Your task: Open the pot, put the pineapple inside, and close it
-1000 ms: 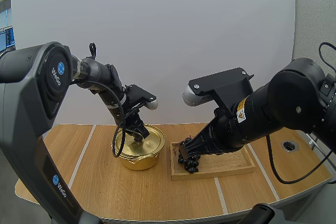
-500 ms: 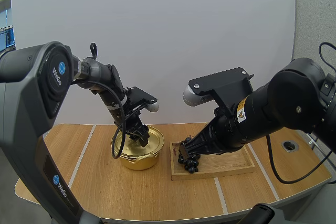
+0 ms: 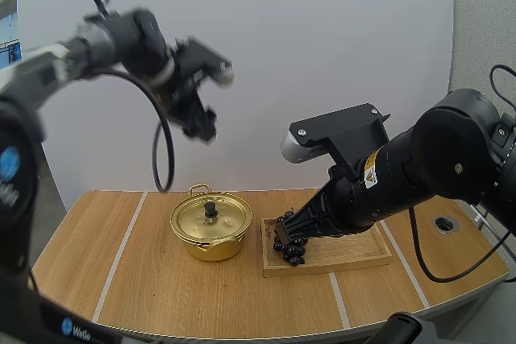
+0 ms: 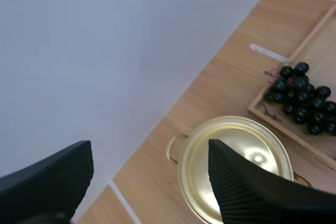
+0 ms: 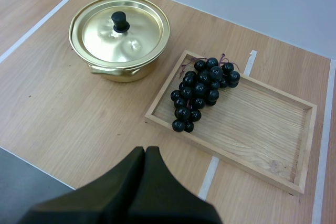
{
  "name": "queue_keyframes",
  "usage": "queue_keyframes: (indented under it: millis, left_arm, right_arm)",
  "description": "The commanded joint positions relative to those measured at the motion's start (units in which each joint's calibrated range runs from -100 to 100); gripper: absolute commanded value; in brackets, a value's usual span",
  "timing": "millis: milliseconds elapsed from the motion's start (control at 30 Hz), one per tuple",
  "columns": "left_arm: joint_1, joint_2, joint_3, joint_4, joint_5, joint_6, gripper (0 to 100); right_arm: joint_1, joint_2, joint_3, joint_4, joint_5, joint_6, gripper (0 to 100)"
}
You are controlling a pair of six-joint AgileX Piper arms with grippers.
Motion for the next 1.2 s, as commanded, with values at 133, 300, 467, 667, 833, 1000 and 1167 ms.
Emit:
queue_keyframes:
  millis: [133,300,467,667,833,1000,1167]
  left_arm:
    - [-0.24,-17.6,-11.0,2.2,1.4,-0.8,100]
    - [-0.24,-27.1,-11.3,2.2,3.4,-1.0,100]
    - [-0.24,-35.6,-11.3,2.2,11.1,-4.6,100]
    - [-0.24,-43.2,-11.0,2.1,13.4,-8.2,71]
    - [-0.24,-47.1,-11.0,0.5,13.4,-8.6,0]
    - [0.01,-50.4,-10.4,-3.5,13.4,-9.6,0]
    - [1.18,-55.9,-5.4,-5.2,13.4,-9.7,0]
  right_arm:
    - [-0.3,-0.7,0.0,-0.3,-0.6,0.2,0]
    - [-0.3,-0.7,0.0,-1.3,-1.9,0.2,0]
    - [-0.3,-1.1,0.0,-3.0,-4.7,0.2,0]
    - [-2.3,-3.5,0.0,-3.0,-10.5,1.8,0]
    - [-5.1,-7.1,0.0,-3.0,-11.9,3.6,0]
    - [-7.5,-8.4,0.0,-3.0,-11.9,4.0,0]
    - [-9.6,-8.4,0.0,-4.2,-12.1,6.0,0]
